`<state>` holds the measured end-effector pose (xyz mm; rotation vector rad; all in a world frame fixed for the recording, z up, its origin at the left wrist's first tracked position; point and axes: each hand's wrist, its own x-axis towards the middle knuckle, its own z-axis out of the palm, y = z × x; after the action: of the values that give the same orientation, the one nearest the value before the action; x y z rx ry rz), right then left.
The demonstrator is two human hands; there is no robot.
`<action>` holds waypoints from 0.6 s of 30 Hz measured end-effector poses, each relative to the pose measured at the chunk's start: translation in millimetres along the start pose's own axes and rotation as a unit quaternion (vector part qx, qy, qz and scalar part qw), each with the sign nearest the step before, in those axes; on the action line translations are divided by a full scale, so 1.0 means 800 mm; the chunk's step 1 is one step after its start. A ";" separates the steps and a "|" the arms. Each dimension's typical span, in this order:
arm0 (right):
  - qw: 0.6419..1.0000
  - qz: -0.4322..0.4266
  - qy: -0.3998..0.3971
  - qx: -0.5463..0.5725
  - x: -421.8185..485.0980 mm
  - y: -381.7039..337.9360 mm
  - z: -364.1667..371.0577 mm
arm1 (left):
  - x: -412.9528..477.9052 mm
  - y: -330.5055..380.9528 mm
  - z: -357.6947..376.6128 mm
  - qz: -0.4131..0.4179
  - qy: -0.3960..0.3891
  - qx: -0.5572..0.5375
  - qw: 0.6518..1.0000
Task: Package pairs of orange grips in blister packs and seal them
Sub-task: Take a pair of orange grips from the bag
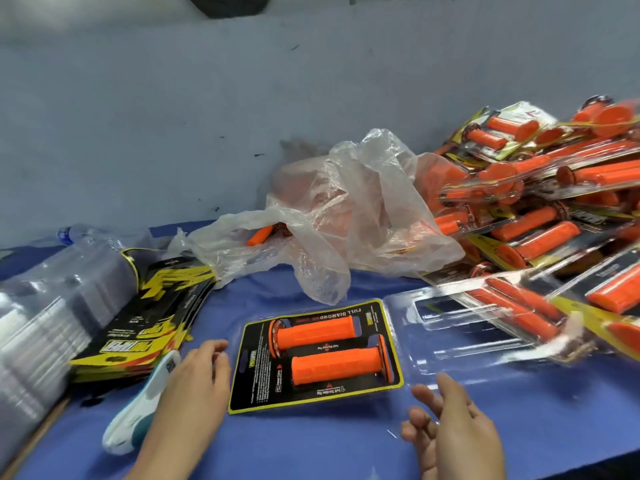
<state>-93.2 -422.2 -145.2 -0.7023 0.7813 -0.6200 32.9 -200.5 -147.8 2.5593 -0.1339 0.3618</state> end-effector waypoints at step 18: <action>0.885 -0.314 -0.128 -0.320 0.008 0.015 0.000 | -0.005 -0.018 -0.005 -0.021 -0.061 -0.021 0.998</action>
<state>-86.6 -419.4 -156.5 -1.6545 0.4915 -0.8316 30.4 -185.9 -153.0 2.5388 -0.1305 0.1842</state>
